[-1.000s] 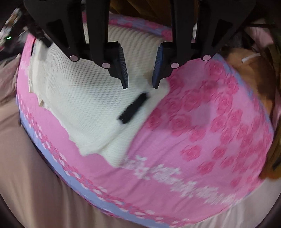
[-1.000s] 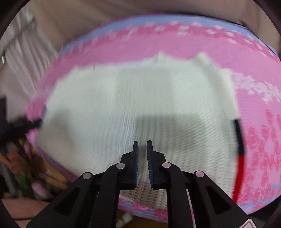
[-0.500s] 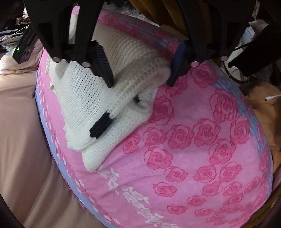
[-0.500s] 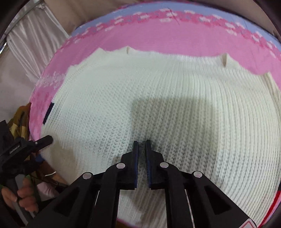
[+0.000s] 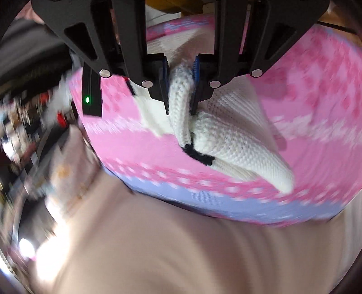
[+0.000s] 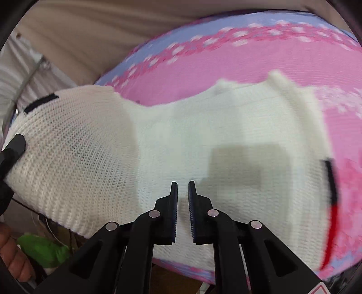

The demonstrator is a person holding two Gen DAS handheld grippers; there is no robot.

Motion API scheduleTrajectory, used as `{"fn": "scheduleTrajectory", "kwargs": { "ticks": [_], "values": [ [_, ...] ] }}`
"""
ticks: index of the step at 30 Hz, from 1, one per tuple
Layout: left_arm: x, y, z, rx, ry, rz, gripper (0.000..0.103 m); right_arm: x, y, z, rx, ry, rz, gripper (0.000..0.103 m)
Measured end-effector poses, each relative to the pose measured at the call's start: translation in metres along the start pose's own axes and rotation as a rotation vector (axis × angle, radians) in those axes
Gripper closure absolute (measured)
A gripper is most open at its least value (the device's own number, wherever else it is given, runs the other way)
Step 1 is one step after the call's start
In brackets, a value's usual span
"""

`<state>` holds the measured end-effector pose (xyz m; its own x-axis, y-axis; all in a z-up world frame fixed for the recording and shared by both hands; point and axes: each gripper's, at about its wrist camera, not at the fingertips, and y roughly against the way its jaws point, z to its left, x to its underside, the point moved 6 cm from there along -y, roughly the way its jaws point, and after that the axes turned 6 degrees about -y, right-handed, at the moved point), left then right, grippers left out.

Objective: Fold small clothes

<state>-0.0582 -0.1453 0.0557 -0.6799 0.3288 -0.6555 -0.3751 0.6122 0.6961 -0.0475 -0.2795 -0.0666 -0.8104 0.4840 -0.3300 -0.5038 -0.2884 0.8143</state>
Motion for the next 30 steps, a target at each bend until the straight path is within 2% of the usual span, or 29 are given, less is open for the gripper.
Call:
{"fn": "scheduleTrajectory", "kwargs": {
  "ticks": [2,4,6,7,8,9,10,11,12,13,16,18,20,23,26,27,28,30],
  "values": [
    [0.012,-0.029,-0.033,0.050,-0.080,0.076,0.088,-0.001,0.023,-0.035,0.031,-0.060,-0.042,0.087],
    [0.042,-0.071,-0.061,0.105,-0.160,0.198,0.088,0.004,0.039,-0.068,0.059,-0.119,-0.065,0.083],
    [0.075,-0.109,-0.069,0.091,-0.205,0.327,0.087,0.011,0.051,-0.098,0.079,-0.168,-0.075,0.083],
    [0.094,-0.126,-0.064,0.064,-0.201,0.404,0.086,0.014,0.055,-0.109,0.081,-0.196,-0.076,0.083],
    [0.102,-0.132,-0.058,0.046,-0.171,0.436,0.084,0.016,0.059,-0.115,0.070,-0.219,-0.078,0.083],
    [0.098,-0.125,-0.054,0.060,-0.123,0.402,0.081,0.016,0.062,-0.116,0.051,-0.232,-0.084,0.080],
    [0.089,-0.116,-0.053,0.076,-0.096,0.353,0.080,0.015,0.066,-0.115,0.036,-0.235,-0.093,0.070],
    [0.080,-0.102,-0.048,0.071,-0.076,0.292,0.069,0.013,0.070,-0.110,0.010,-0.234,-0.106,0.061],
    [0.073,-0.090,-0.045,0.061,-0.064,0.254,0.059,0.009,0.072,-0.103,-0.018,-0.234,-0.118,0.041],
    [0.064,-0.074,-0.037,0.054,-0.043,0.201,0.057,0.006,0.074,-0.098,-0.041,-0.234,-0.124,0.027],
    [0.056,-0.046,-0.005,0.024,0.028,0.145,0.051,-0.005,0.057,-0.076,-0.103,-0.218,-0.071,0.021],
    [0.064,-0.035,0.019,-0.016,0.108,0.149,0.051,-0.009,0.033,-0.066,-0.122,-0.234,0.010,0.021],
    [0.075,-0.033,0.039,-0.042,0.169,0.182,0.051,-0.008,0.010,-0.063,-0.091,-0.242,0.077,0.021],
    [0.095,-0.042,0.046,-0.046,0.230,0.233,0.051,-0.002,-0.018,-0.053,-0.094,-0.246,0.160,0.021],
    [0.112,-0.041,0.054,-0.054,0.248,0.297,0.051,-0.003,-0.025,-0.031,-0.117,-0.203,0.167,0.025],
    [0.118,-0.043,0.056,-0.051,0.261,0.319,0.051,-0.006,-0.024,-0.023,-0.106,-0.163,0.150,0.043],
    [0.121,-0.044,0.056,-0.050,0.271,0.333,0.051,-0.009,-0.023,-0.017,-0.096,-0.134,0.139,0.082],
    [0.125,-0.048,0.055,-0.056,0.276,0.354,0.051,-0.022,0.003,-0.003,-0.175,-0.117,0.064,0.083]
  ]
}}
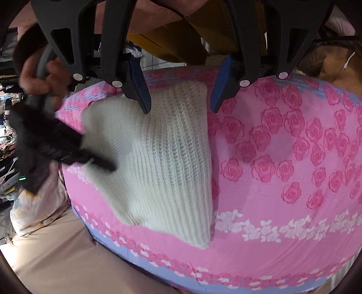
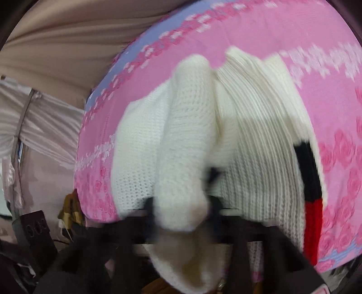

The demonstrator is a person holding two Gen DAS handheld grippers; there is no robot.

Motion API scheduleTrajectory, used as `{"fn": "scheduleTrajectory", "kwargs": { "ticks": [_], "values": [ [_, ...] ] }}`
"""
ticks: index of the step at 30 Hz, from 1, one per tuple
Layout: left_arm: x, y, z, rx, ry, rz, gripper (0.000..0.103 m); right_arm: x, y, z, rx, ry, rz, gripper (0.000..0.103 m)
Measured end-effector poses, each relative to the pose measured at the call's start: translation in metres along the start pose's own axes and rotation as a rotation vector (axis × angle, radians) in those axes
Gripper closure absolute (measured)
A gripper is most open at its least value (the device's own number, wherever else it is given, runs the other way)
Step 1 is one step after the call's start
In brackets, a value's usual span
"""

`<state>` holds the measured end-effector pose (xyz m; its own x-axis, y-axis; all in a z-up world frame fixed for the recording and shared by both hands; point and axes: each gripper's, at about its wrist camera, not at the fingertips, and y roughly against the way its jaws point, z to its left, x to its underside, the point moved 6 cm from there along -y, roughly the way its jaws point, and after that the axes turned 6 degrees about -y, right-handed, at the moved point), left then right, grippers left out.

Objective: Fold small clothes

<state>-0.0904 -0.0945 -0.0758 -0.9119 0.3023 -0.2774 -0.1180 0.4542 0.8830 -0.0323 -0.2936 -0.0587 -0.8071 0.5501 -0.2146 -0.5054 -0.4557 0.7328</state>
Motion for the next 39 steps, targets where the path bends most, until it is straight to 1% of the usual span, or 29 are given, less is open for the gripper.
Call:
{"fn": "scheduleTrajectory", "kwargs": {
  "ticks": [2,3,4,5,7,8,9,10,11,12,13,17,18,20,22,24,26,27,28,30,31,32,33,34,35,36,37,38,39],
  "values": [
    [0.000,0.002,-0.004,-0.008,-0.013,-0.006,0.051,-0.009,0.036,0.013,-0.073,0.028,-0.086,0.084],
    [-0.001,0.004,-0.007,-0.008,-0.027,-0.010,0.051,-0.010,0.054,0.014,-0.075,0.048,-0.130,0.084],
    [-0.002,0.004,-0.010,-0.014,-0.043,-0.009,0.051,-0.009,0.065,0.009,-0.055,0.059,-0.156,0.084],
    [-0.003,0.001,-0.013,-0.016,-0.053,-0.004,0.051,-0.008,0.071,-0.002,-0.016,0.065,-0.171,0.084],
    [-0.005,-0.003,-0.018,-0.016,-0.070,0.009,0.051,0.000,0.063,-0.048,0.113,0.040,-0.154,0.084],
    [-0.007,-0.005,-0.021,-0.018,-0.078,0.013,0.051,0.008,0.047,-0.079,0.184,0.000,-0.110,0.084],
    [-0.010,-0.006,-0.023,-0.020,-0.084,0.012,0.051,0.016,0.032,-0.106,0.229,-0.042,-0.061,0.084],
    [-0.012,-0.006,-0.025,-0.025,-0.087,0.010,0.051,0.021,0.027,-0.115,0.187,-0.070,-0.064,0.085],
    [-0.015,-0.006,-0.027,-0.034,-0.090,0.006,0.051,0.022,0.031,-0.116,0.155,-0.089,-0.094,0.085],
    [-0.020,-0.006,-0.030,-0.041,-0.097,-0.004,0.051,0.021,0.035,-0.112,0.150,-0.098,-0.104,0.083],
    [-0.024,-0.006,-0.032,-0.044,-0.098,-0.017,0.051,0.019,0.038,-0.108,0.148,-0.099,-0.115,0.078],
    [-0.044,-0.009,-0.042,-0.061,-0.099,-0.063,0.051,0.010,0.057,-0.092,0.188,-0.053,-0.155,0.071],
    [-0.050,-0.009,-0.046,-0.064,-0.106,-0.073,0.051,0.006,0.062,-0.088,0.198,-0.039,-0.174,0.068],
    [-0.060,-0.013,-0.052,-0.089,-0.119,-0.089,0.050,-0.003,0.070,-0.081,0.208,-0.018,-0.213,0.067],
    [-0.068,-0.021,-0.057,-0.108,-0.131,-0.091,0.048,-0.012,0.076,-0.073,0.224,0.009,-0.241,0.067],
    [-0.073,-0.035,-0.056,-0.137,-0.143,-0.056,0.048,-0.023,0.078,-0.067,0.220,0.015,-0.258,0.066],
    [-0.074,-0.045,-0.053,-0.153,-0.144,-0.043,0.048,-0.034,0.073,-0.061,0.201,0.022,-0.256,0.057],
    [-0.075,-0.048,-0.051,-0.160,-0.139,-0.043,0.046,-0.039,0.069,-0.058,0.206,0.035,-0.251,0.044],
    [-0.074,-0.049,-0.048,-0.165,-0.133,-0.045,0.045,-0.046,0.058,-0.057,0.239,0.065,-0.235,0.035],
    [-0.075,-0.052,-0.042,-0.148,-0.102,-0.038,0.044,-0.056,0.032,-0.059,0.296,0.102,-0.193,0.034],
    [-0.076,-0.054,-0.040,-0.139,-0.087,-0.035,0.044,-0.058,0.021,-0.062,0.310,0.102,-0.166,0.039],
    [-0.077,-0.054,-0.037,-0.130,-0.073,-0.033,0.044,-0.059,0.010,-0.065,0.301,0.098,-0.127,0.052],
    [-0.079,-0.054,-0.035,-0.130,-0.069,-0.033,0.044,-0.058,0.006,-0.064,0.284,0.091,-0.105,0.091],
    [-0.080,-0.053,-0.034,-0.136,-0.070,-0.035,0.043,-0.059,0.015,-0.059,0.255,0.087,-0.140,0.088],
    [-0.081,-0.054,-0.032,-0.139,-0.073,-0.037,0.043,-0.060,0.031,-0.050,0.209,0.090,-0.211,0.088],
    [-0.082,-0.055,-0.029,-0.144,-0.071,-0.039,0.039,-0.060,0.043,-0.047,0.194,0.089,-0.244,0.088],
    [-0.082,-0.057,-0.025,-0.148,-0.065,-0.038,0.036,-0.060,0.048,-0.049,0.201,0.085,-0.262,0.089],
    [-0.082,-0.061,-0.023,-0.139,-0.057,-0.032,0.035,-0.059,0.046,-0.059,0.227,0.074,-0.255,0.089],
    [-0.082,-0.065,-0.022,-0.130,-0.048,-0.022,0.034,-0.058,0.032,-0.075,0.274,0.059,-0.208,0.088]
  ]
}}
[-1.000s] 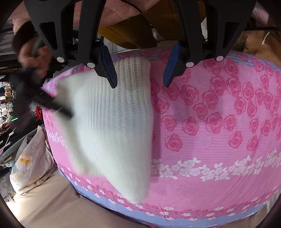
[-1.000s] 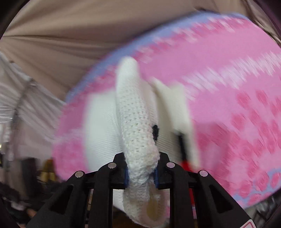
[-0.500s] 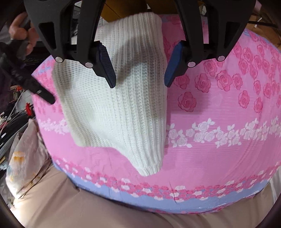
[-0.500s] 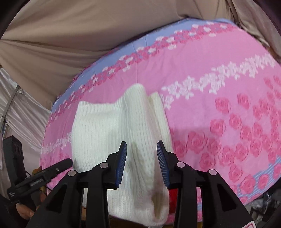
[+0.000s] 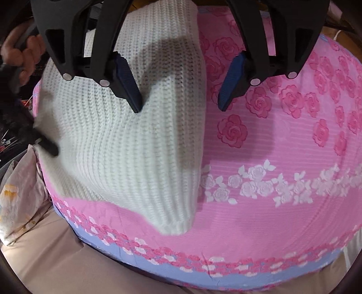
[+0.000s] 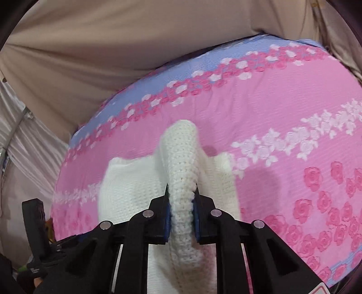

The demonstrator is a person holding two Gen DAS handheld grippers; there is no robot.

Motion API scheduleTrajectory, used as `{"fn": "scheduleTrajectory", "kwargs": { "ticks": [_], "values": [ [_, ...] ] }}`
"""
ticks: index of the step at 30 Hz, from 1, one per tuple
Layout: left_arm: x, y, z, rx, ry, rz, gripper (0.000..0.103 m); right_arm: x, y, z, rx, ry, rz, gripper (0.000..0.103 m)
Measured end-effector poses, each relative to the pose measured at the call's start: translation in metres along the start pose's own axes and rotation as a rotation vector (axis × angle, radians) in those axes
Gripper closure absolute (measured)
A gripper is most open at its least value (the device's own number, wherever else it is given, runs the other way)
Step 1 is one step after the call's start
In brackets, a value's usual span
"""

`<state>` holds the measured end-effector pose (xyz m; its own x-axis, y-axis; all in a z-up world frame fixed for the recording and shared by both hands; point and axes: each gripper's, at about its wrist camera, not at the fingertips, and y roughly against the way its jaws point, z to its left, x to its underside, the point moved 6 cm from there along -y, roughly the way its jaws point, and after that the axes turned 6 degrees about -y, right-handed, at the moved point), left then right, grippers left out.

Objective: Fold small clothes

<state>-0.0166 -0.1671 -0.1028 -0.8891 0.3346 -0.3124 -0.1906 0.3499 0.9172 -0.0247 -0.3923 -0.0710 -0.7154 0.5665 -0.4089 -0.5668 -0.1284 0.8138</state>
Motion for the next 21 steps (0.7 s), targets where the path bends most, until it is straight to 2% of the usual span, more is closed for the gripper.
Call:
{"fn": "scheduleTrajectory", "kwargs": {
  "ticks": [1,2,4,6,8,9,12,14,15,17,18,19,21],
  "values": [
    [0.001,-0.005,0.002,0.015,0.015,0.016,0.033,0.008,-0.020,-0.011,0.049,-0.001,0.062,0.084],
    [0.001,-0.007,0.002,0.027,0.023,0.022,0.033,0.015,-0.035,-0.021,0.054,-0.017,0.109,0.077],
    [-0.001,0.000,0.001,0.017,0.002,0.008,0.033,0.011,-0.026,-0.026,0.007,-0.110,0.084,0.068],
    [-0.006,0.026,0.001,0.006,-0.027,-0.060,0.036,0.004,-0.001,-0.020,0.025,-0.144,0.015,0.068],
    [-0.012,0.052,0.007,-0.016,-0.023,-0.138,0.036,-0.005,0.037,0.001,0.082,-0.072,-0.107,0.062],
    [-0.014,0.064,0.014,-0.030,-0.006,-0.172,0.036,-0.007,0.048,0.018,0.052,-0.026,-0.130,0.062],
    [-0.014,0.077,0.041,-0.072,0.084,-0.195,0.036,-0.003,0.042,0.084,-0.059,0.141,-0.068,0.076],
    [-0.012,0.078,0.055,-0.083,0.129,-0.193,0.036,0.010,0.016,0.126,-0.096,0.252,0.002,0.085],
    [-0.012,0.078,0.058,-0.087,0.137,-0.191,0.036,0.018,-0.007,0.141,-0.087,0.300,0.056,0.089],
    [-0.007,0.077,0.062,-0.113,0.133,-0.184,0.036,0.040,-0.063,0.150,-0.020,0.361,0.195,0.090],
    [-0.003,0.077,0.063,-0.116,0.128,-0.182,0.036,0.049,-0.085,0.150,0.009,0.379,0.227,0.093],
    [-0.001,0.076,0.064,-0.119,0.124,-0.176,0.036,0.048,-0.091,0.155,-0.046,0.391,0.180,0.095],
    [0.003,0.077,0.065,-0.123,0.117,-0.173,0.036,0.037,-0.082,0.160,-0.031,0.341,0.218,0.095]
  ]
}}
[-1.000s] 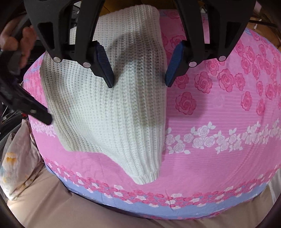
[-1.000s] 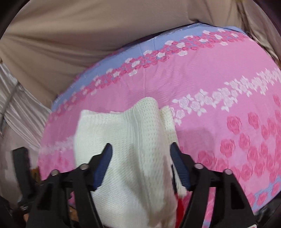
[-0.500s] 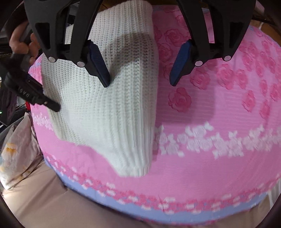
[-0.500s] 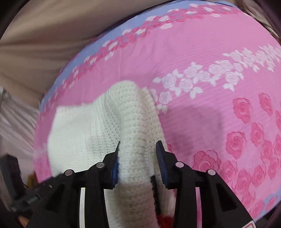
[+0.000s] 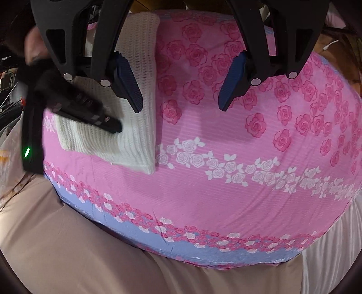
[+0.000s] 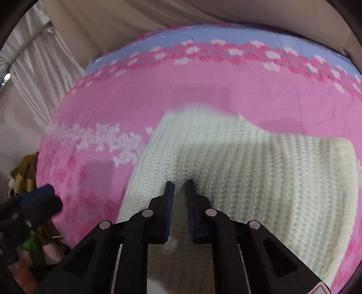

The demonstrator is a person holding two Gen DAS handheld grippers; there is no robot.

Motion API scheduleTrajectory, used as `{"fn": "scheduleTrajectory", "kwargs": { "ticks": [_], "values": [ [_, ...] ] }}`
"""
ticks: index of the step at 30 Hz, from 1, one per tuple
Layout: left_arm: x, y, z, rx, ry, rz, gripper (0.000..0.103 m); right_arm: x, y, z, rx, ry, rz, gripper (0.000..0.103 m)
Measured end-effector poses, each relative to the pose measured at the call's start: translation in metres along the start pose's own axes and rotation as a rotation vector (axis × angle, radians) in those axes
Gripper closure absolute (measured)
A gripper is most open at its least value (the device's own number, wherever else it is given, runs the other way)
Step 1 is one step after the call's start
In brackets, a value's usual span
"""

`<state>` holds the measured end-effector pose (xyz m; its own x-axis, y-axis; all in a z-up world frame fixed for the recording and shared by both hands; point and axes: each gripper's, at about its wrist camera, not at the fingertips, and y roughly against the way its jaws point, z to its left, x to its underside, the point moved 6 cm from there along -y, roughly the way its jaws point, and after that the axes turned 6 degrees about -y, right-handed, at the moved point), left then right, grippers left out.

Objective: Fold small clothes

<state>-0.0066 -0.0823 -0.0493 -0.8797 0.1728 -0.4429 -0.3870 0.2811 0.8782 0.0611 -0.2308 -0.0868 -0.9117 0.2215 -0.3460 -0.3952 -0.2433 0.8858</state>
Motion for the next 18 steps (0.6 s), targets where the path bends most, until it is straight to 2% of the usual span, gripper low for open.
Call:
{"fn": "scheduleTrajectory", "kwargs": {
  "ticks": [2,4,6,7,8,9,11,14,15,16,18],
  "values": [
    [0.002,0.001,-0.001,0.001,-0.016,-0.003,0.036,-0.004,0.028,0.005,-0.023,-0.019,-0.048,0.095],
    [0.004,-0.001,-0.004,0.007,-0.030,0.009,0.036,0.001,0.038,0.004,0.001,0.008,-0.076,0.095],
    [0.007,-0.006,-0.012,0.025,-0.043,0.032,0.036,0.017,0.007,-0.012,0.056,0.000,0.013,0.095],
    [0.007,-0.008,-0.016,0.029,-0.051,0.038,0.036,0.019,-0.005,-0.018,0.032,-0.022,0.020,0.099],
    [0.007,-0.008,-0.021,0.032,-0.065,0.040,0.036,0.019,0.002,-0.023,-0.017,-0.064,-0.005,0.099],
    [0.007,-0.007,-0.028,0.036,-0.090,0.035,0.036,0.019,0.014,-0.028,-0.044,-0.119,-0.006,0.099],
    [0.006,-0.003,-0.040,0.048,-0.128,0.021,0.036,0.021,0.055,-0.041,-0.046,-0.189,-0.094,0.092],
    [0.010,-0.006,-0.058,0.067,-0.173,0.029,0.036,0.042,0.110,-0.080,0.044,-0.229,-0.199,0.082],
    [0.013,-0.008,-0.065,0.073,-0.192,0.042,0.036,0.056,0.124,-0.099,0.090,-0.252,-0.214,0.077],
    [0.016,-0.011,-0.070,0.076,-0.204,0.051,0.036,0.068,0.131,-0.112,0.101,-0.275,-0.207,0.076],
    [0.022,-0.017,-0.079,0.086,-0.219,0.076,0.036,0.087,0.131,-0.129,0.073,-0.324,-0.170,0.076]
  ]
}}
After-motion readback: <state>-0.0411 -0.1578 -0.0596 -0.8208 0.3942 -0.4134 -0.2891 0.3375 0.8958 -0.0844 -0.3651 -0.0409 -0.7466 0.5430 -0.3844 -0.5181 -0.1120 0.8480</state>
